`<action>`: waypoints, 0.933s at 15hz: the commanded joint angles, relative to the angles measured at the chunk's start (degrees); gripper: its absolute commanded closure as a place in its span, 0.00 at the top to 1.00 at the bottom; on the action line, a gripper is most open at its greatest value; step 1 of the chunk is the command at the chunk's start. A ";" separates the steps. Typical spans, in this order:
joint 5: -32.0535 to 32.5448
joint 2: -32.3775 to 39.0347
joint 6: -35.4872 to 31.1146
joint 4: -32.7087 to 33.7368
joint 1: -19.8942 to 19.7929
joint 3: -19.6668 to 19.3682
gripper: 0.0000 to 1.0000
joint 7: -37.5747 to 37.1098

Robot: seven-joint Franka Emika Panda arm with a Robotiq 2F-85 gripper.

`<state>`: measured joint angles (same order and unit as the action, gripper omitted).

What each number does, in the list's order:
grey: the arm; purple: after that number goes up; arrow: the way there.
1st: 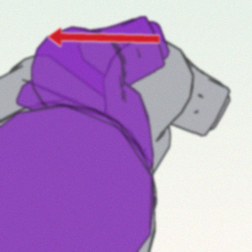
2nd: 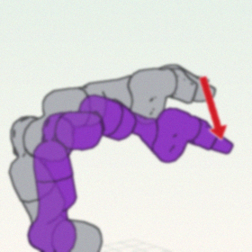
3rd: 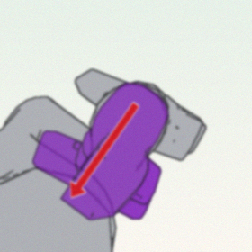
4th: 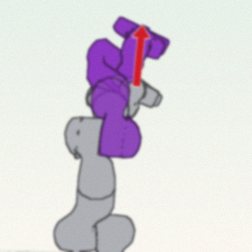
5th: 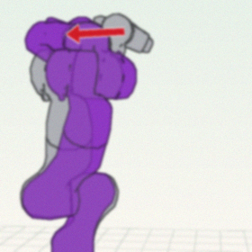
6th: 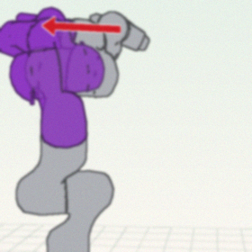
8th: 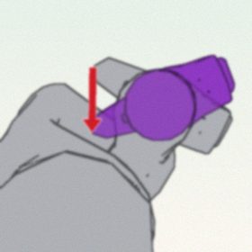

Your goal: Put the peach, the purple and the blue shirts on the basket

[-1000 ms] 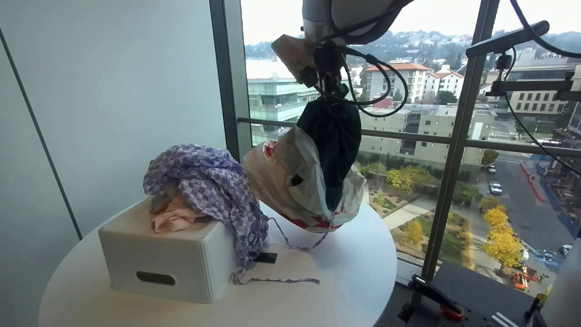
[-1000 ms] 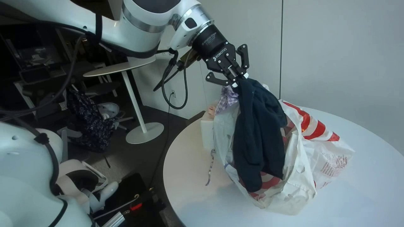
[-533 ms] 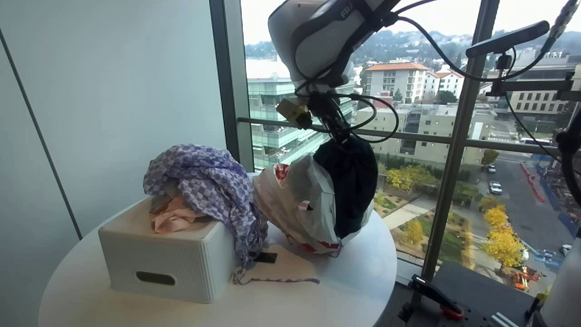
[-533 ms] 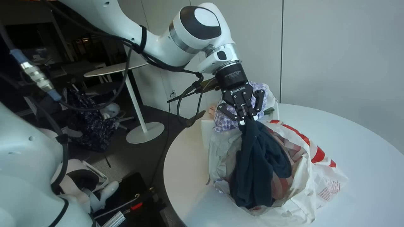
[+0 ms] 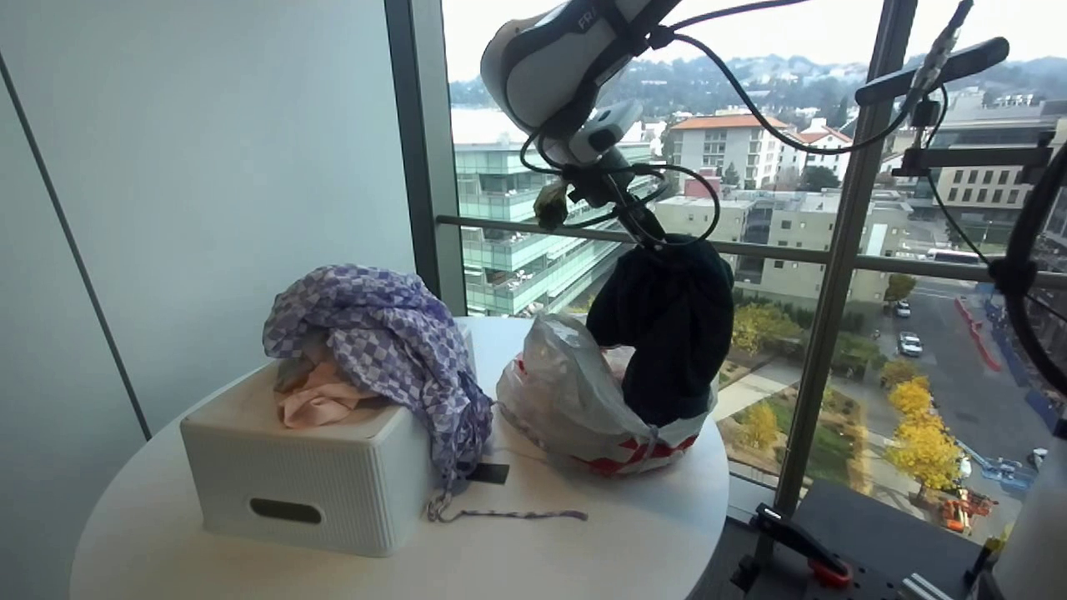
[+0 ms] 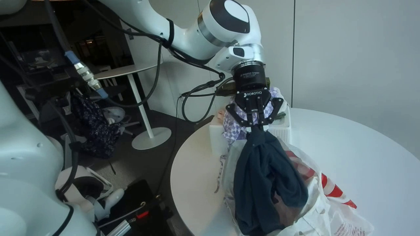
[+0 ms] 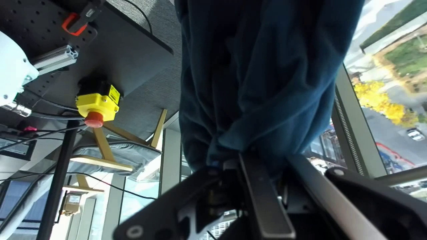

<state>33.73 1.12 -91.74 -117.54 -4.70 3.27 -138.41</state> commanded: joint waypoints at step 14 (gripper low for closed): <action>17.10 -13.59 -12.42 4.20 9.00 7.08 0.11 -12.94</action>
<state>46.23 -12.61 -101.26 -115.26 2.92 8.55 -150.10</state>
